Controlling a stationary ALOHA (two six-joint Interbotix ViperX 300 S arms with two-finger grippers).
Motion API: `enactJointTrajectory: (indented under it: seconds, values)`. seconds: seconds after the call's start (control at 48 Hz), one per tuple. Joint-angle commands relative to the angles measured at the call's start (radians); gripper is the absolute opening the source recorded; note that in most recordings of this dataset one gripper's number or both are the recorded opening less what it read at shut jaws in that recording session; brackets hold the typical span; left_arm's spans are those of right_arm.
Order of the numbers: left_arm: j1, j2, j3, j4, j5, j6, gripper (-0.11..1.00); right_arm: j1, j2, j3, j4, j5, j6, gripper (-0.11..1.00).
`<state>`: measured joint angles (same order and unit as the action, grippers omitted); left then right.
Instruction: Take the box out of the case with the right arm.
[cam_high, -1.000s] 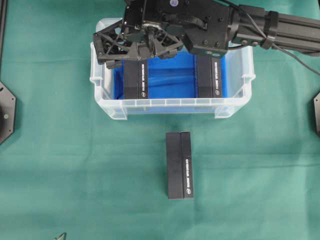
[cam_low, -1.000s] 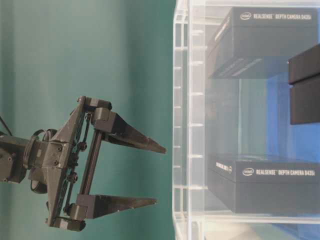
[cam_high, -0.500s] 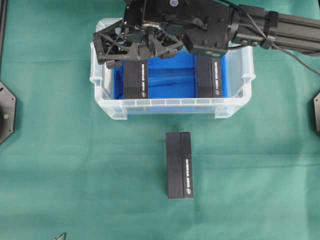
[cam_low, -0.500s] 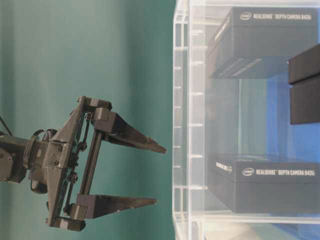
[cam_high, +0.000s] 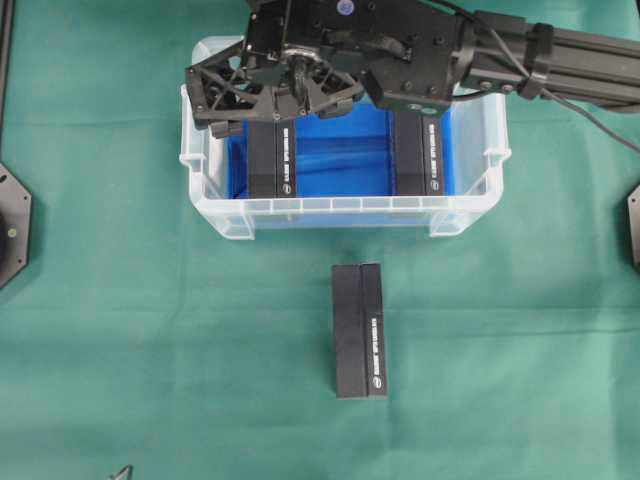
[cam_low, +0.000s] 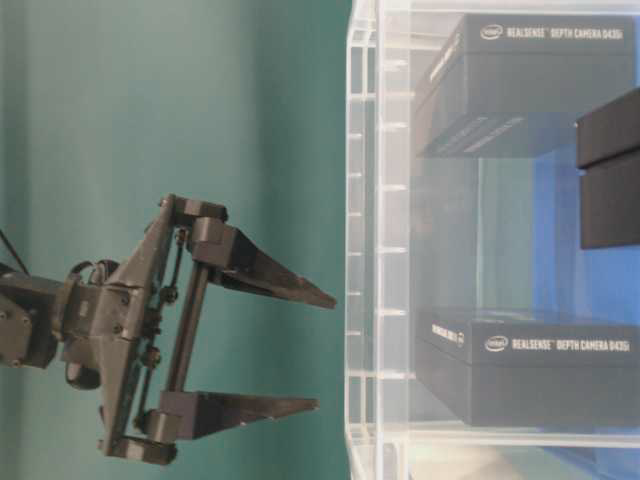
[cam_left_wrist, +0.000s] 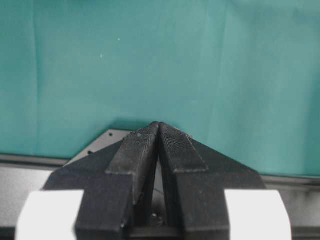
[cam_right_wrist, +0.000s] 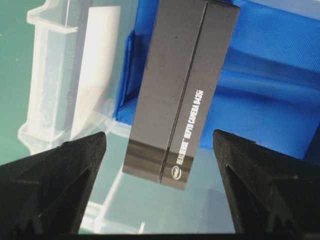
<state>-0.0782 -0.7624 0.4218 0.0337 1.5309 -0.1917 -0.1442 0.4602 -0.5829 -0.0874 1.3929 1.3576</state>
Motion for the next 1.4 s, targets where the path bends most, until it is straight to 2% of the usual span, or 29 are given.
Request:
enactJointTrajectory:
  seconds: [0.0, 0.396, 0.729, 1.0, 1.375]
  values:
    - [-0.002, 0.002, -0.026, 0.003, -0.002, 0.000, 0.00, 0.002, -0.017, -0.025, -0.003, -0.012, -0.003, 0.90]
    - [-0.002, -0.002, -0.026, 0.003, -0.003, 0.000, 0.00, 0.002, 0.031, -0.003, -0.006, -0.021, -0.003, 0.92]
    - [0.000, 0.002, -0.026, 0.003, -0.002, 0.000, 0.00, -0.003, 0.038, 0.069, -0.032, -0.083, 0.005, 0.92]
    - [-0.002, 0.003, -0.026, 0.003, -0.003, 0.000, 0.00, -0.006, 0.057, 0.133, -0.014, -0.175, 0.008, 0.92]
    - [-0.002, 0.003, -0.025, 0.003, -0.003, 0.000, 0.00, -0.008, 0.112, 0.147, 0.005, -0.227, 0.008, 0.92]
